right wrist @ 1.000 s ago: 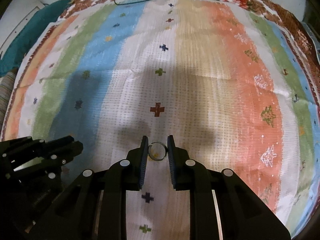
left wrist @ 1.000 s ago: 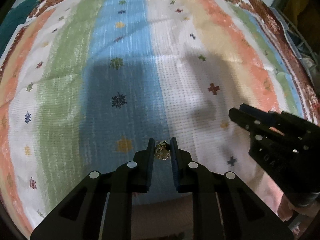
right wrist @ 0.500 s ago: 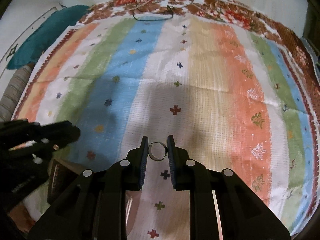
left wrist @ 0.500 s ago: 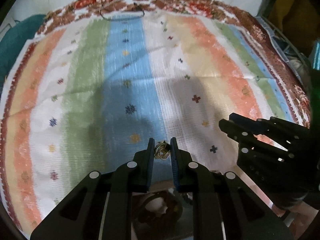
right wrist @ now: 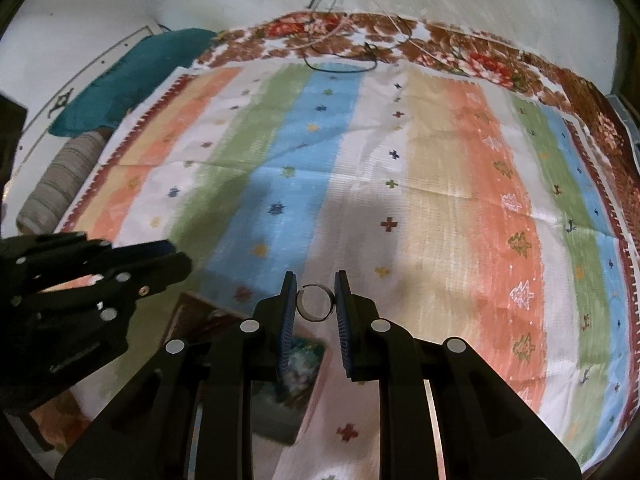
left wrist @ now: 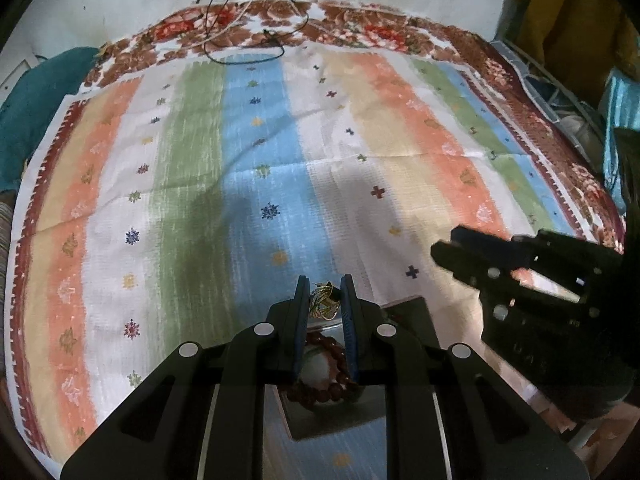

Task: Organize jewelry
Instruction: 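Carry the ring to the tin and open the right tool while the left tool drops the charm in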

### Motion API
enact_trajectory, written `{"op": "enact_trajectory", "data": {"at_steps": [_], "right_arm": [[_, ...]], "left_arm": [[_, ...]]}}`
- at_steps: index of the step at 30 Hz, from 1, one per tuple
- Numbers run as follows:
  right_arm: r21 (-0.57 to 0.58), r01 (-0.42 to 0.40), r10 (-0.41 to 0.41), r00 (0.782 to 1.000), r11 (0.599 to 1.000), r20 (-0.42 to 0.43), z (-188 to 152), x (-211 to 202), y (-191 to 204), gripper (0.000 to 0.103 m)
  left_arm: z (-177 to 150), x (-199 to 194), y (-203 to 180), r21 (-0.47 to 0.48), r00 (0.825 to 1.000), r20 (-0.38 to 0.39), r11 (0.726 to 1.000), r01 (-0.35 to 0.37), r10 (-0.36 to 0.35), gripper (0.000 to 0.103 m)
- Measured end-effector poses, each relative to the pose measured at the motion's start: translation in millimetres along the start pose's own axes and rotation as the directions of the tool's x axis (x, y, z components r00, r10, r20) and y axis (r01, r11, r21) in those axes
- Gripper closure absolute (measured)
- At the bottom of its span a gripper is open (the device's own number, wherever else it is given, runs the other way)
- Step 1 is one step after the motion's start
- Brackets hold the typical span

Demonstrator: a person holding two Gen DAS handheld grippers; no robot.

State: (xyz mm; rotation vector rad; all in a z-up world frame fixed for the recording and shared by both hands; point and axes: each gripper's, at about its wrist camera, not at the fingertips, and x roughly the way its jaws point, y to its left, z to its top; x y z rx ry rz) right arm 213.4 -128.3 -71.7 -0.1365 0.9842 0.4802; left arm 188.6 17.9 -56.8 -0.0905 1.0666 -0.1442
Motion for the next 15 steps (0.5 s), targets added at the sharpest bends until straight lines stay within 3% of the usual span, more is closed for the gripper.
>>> {"op": "enact_trajectory", "data": {"at_steps": [15], "right_arm": [[-0.050,-0.066,0.068,0.997,0.997,0.023,-29,-28,28,0.083]], "left_arm": [[-27,-38,-4,-0.012,0.997,0.052,0.998,0.058,-0.057,0.088]]}}
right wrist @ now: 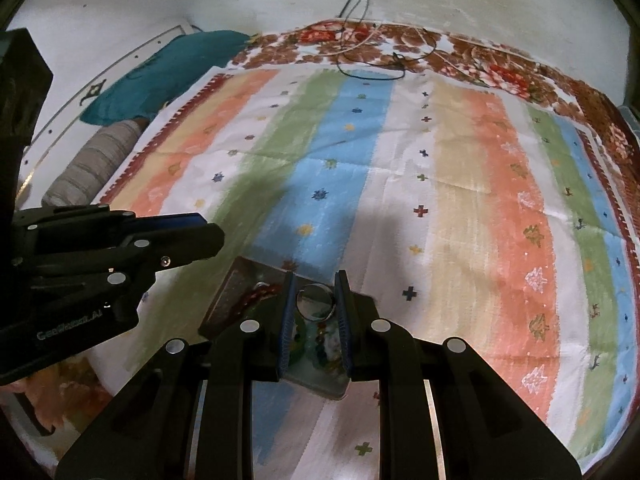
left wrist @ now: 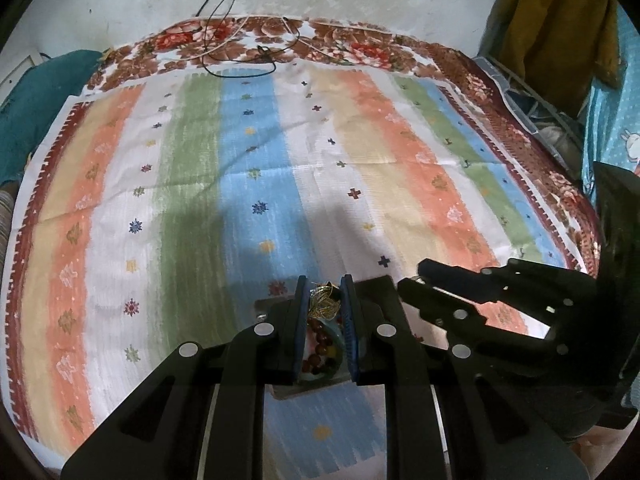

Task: Organize jewelry
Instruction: 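Carry the ring to the tin and open the right tool while the left tool drops the charm in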

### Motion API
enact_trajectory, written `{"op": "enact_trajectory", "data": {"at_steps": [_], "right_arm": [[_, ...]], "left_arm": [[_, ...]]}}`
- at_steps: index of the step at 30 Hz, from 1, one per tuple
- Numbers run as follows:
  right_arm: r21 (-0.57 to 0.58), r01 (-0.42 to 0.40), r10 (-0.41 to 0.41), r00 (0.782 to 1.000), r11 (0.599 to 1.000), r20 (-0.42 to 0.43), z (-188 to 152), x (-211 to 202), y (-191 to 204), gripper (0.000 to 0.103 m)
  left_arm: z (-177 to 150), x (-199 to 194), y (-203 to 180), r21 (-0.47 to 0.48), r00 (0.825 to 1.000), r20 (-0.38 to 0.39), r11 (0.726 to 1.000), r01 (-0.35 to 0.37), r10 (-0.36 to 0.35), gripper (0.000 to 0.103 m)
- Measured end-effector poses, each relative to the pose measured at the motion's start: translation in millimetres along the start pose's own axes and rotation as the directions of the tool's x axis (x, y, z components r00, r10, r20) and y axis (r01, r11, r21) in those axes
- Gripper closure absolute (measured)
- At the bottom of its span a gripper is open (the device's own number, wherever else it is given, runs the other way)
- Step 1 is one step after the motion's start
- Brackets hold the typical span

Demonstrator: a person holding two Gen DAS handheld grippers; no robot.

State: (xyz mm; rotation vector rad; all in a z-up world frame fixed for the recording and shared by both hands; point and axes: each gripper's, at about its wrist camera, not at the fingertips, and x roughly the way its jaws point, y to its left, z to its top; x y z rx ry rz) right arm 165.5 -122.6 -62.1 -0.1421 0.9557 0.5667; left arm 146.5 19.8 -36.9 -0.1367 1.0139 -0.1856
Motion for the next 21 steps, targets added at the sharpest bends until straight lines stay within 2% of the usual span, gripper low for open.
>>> {"op": "enact_trajectory", "data": {"at_steps": [3,4,5,6,7,15,16,19,21], "right_arm": [[0.012,-0.015,0.015,1.000,1.000,-0.004,-1,0,-1,0.082],[0.011,-0.012,0.012,1.000,1.000,-0.003,-2,0,-1,0.077],[0.009,-0.006,0.006,1.000,1.000,-0.001,-3,-1,-1,0.073],[0.010,0.000,0.000,1.000,1.000,0.005,-4,-2,-1,0.064],[0.010,0.006,-0.006,1.000,1.000,0.010,-5,-4,-1,0.062],[0.025,0.016,-0.016,0.999,1.000,0.030,-16,-20,-8,0.062],[0.026,0.018,-0.018,0.999,1.000,0.032,-18,-22,-9,0.059],[0.036,0.015,-0.016,0.999,0.999,0.043,-23,-29,-13,0.054],[0.034,0.015,-0.017,0.999,0.999,0.046,-25,-32,-14,0.051]], "left_arm": [[-1,0,2,-0.016,1.000,-0.003,1.000,-0.005,0.005,0.087],[-1,-1,4,-0.025,1.000,0.000,1.000,-0.006,0.006,0.087],[-1,-1,6,-0.033,1.000,0.002,0.999,-0.006,0.006,0.084],[0,-1,9,-0.047,1.000,0.002,0.999,-0.003,0.003,0.077],[0,-1,11,-0.055,1.000,0.002,0.998,-0.001,0.001,0.075],[-6,-6,19,-0.064,1.000,-0.002,0.998,-0.002,0.002,0.072],[-7,-8,19,-0.060,1.000,-0.001,0.998,-0.003,0.003,0.072],[-11,-12,18,-0.054,1.000,0.006,0.999,-0.002,0.002,0.065],[-14,-16,17,-0.049,1.000,0.013,0.999,-0.003,0.003,0.058]]}}
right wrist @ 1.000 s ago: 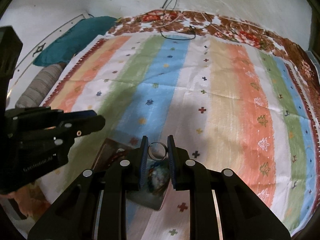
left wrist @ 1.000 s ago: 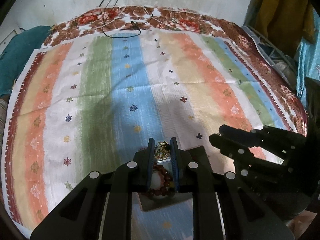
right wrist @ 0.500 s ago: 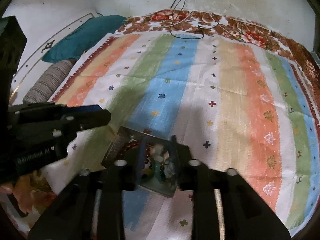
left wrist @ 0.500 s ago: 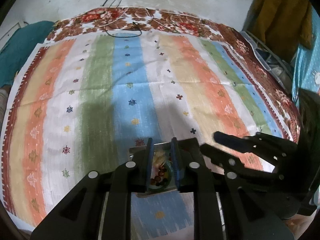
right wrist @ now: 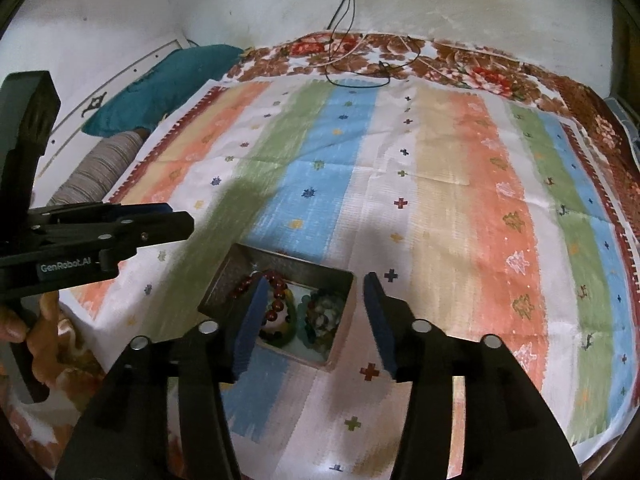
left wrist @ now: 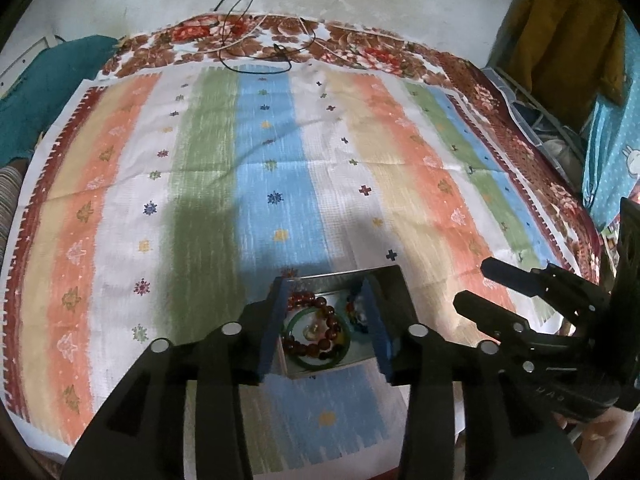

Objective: Organize jewelry

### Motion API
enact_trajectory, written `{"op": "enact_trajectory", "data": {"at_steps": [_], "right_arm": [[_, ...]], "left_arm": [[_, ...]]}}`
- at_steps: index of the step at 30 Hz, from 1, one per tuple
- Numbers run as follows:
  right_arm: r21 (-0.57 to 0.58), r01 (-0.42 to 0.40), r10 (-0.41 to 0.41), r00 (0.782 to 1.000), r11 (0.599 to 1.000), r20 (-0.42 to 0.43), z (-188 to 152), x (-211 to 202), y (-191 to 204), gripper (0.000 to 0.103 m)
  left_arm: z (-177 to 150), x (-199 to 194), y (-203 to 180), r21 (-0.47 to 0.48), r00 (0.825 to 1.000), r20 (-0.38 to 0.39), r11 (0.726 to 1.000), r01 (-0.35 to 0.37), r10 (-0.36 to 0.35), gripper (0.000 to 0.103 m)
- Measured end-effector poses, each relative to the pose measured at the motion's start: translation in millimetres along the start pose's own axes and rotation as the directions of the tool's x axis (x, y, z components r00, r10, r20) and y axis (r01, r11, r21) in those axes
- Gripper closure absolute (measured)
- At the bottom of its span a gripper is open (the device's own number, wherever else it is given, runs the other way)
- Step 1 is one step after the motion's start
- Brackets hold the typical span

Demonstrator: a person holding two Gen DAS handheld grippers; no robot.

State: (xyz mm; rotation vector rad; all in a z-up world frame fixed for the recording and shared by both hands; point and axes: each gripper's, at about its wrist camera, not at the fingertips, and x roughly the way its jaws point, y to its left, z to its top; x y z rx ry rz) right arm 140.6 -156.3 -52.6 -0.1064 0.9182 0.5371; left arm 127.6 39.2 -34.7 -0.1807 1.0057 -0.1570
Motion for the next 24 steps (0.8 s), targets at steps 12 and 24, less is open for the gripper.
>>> {"op": "enact_trajectory", "data": {"at_steps": [12,24], "right_arm": [[-0.023,0.017,-0.016,0.999,1.000,0.048,-19,-23,-5,0.029],[-0.041,0.014,-0.009,0.994,0.999,0.106,-36,-42,-7,0.012]], "left_arm": [[-22,-22,-15,0.107,0.997,0.046,0.993,-0.059,0.054,0.019],[-46,-45,-24,0.180,0.990,0.112,0.978,-0.107,0.088,0.006]]}}
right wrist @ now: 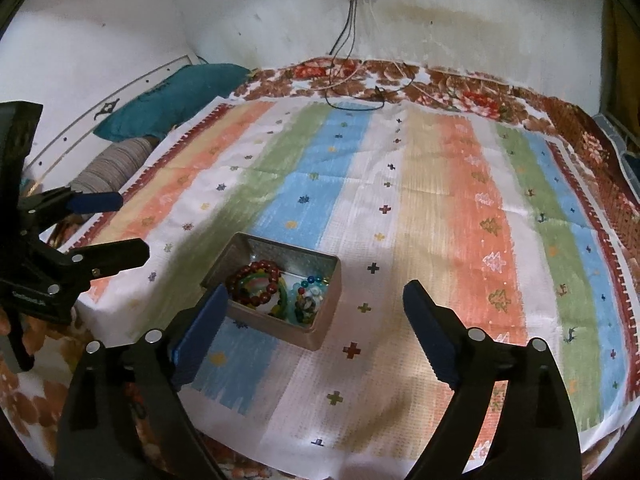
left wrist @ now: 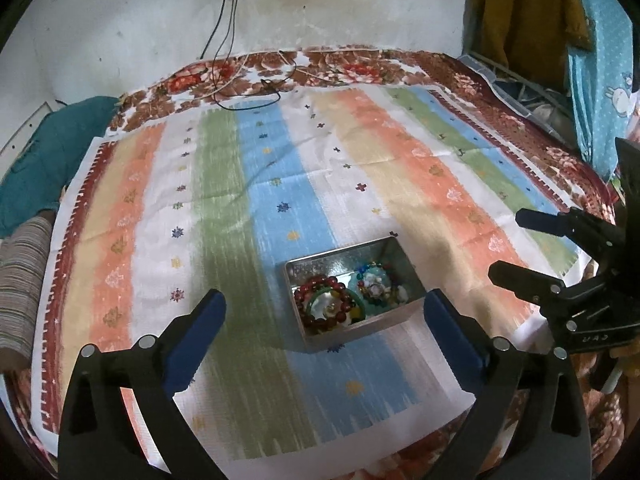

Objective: Organize jewelry

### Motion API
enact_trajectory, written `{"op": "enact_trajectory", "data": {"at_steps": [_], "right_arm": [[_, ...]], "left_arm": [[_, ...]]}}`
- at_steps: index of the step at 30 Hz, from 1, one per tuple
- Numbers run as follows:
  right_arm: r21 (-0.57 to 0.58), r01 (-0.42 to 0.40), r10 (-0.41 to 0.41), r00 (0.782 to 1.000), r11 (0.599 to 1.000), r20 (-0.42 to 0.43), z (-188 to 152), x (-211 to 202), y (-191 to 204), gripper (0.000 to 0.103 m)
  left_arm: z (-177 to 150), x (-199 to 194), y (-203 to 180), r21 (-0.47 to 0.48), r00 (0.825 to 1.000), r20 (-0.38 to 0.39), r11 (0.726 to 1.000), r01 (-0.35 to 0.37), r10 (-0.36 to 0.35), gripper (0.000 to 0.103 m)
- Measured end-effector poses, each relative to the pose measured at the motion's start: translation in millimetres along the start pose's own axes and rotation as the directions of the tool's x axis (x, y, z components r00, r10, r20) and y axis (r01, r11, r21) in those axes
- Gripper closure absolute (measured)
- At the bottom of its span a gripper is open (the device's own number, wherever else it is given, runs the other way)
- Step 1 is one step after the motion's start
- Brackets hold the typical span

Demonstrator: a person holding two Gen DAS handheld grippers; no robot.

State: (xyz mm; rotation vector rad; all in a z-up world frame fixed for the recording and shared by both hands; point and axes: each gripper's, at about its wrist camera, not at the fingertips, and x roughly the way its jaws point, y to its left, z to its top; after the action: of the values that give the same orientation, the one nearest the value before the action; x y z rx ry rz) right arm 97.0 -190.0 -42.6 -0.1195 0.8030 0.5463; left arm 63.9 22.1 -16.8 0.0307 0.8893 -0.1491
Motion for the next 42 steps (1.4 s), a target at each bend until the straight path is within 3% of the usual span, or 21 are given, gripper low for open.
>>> {"op": "enact_trajectory", "data": {"at_steps": [5,15,28,42], "right_arm": [[-0.023,-0.008,0.009,1.000,1.000,0.021,-7,-9,5,0.010],[-0.015,-0.046,0.047,0.998,0.999,0.043,-21,-23,6,0.010],[-0.026,-0.050,0.051,0.997,0.998,0.057,-22,-29,8,0.010],[-0.043,-0.048,0.050,0.998,0.998,0.036,-21,-23,11,0.010]], "left_arm": [[-7,-7,-7,0.022,0.999,0.009,0.999,-0.049,0.049,0.006],[-10,-20,3,-0.047,0.999,0.049,0.999,0.010,-0.008,0.006],[-20,-34,-4,-0.056,0.995,0.092,0.997,0.045,-0.040,0.006],[-21,-35,-18,0.001,0.995,0.095,1.000,-0.011,0.011,0.006]]}}
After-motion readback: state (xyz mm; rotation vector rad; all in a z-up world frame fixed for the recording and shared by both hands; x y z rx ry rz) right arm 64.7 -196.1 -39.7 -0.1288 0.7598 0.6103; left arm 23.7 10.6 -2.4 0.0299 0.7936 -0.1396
